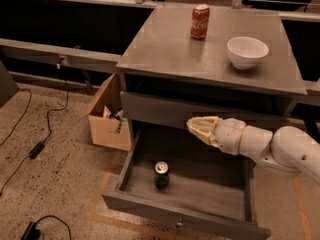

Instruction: Place green can into middle drawer

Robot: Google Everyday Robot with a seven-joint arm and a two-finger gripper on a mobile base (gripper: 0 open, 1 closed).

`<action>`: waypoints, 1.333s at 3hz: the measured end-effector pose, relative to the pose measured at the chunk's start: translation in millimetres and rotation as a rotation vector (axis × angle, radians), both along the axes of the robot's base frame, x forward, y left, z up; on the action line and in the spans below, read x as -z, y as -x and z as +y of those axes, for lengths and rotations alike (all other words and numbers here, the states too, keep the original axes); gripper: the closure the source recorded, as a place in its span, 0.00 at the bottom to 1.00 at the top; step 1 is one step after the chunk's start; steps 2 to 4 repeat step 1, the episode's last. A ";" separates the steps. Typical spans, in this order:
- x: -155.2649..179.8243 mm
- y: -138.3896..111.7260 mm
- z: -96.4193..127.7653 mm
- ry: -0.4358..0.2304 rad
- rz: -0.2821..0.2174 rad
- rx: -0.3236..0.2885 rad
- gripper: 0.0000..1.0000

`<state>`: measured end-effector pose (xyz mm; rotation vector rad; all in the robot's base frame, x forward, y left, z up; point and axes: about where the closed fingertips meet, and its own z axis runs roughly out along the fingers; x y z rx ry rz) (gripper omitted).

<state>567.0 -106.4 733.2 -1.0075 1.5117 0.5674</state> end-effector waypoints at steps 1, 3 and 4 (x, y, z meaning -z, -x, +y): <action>7.4 1.5 0.9 0.007 0.008 -0.004 0.75; 7.4 1.5 0.9 0.007 0.008 -0.004 0.75; 7.4 1.5 0.9 0.007 0.008 -0.004 0.75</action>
Offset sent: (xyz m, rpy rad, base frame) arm 0.0000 0.0000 0.0000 0.0000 0.0000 0.0000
